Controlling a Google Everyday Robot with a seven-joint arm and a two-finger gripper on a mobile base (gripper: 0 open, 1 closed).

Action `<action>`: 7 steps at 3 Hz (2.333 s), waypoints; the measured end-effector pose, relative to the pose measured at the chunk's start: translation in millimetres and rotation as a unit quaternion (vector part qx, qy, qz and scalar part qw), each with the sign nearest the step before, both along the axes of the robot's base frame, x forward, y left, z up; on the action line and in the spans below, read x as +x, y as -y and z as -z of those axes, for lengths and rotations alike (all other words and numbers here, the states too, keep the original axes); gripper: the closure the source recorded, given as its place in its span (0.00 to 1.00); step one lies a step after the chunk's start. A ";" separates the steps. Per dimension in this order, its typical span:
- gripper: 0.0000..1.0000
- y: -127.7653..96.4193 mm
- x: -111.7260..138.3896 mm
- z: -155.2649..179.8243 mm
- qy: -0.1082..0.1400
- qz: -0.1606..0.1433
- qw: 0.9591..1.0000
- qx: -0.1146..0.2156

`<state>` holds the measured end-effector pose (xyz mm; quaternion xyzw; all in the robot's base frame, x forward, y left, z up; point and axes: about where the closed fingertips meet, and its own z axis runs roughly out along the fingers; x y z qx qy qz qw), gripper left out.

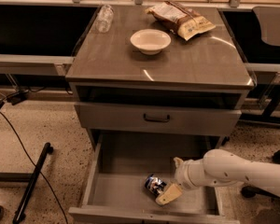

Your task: Pick pepsi can from middle drawer and place on counter

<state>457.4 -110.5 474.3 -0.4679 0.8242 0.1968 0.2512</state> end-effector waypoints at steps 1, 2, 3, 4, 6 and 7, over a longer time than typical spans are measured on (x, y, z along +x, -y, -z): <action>0.00 0.0 0.0 0.1 0.000 0.000 1.000 0.000; 0.00 -0.7 1.2 14.4 0.033 0.004 0.999 0.028; 0.00 -4.4 3.2 34.0 0.083 0.000 0.994 0.067; 0.00 -10.3 5.2 47.2 0.111 -0.006 0.990 0.081; 0.20 -26.3 9.8 71.1 0.124 -0.018 0.989 0.083; 0.22 -28.8 12.4 89.3 0.113 -0.021 0.990 0.077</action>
Offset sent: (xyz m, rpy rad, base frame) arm 0.0031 -0.0021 -0.0432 0.1841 -0.2205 -0.0287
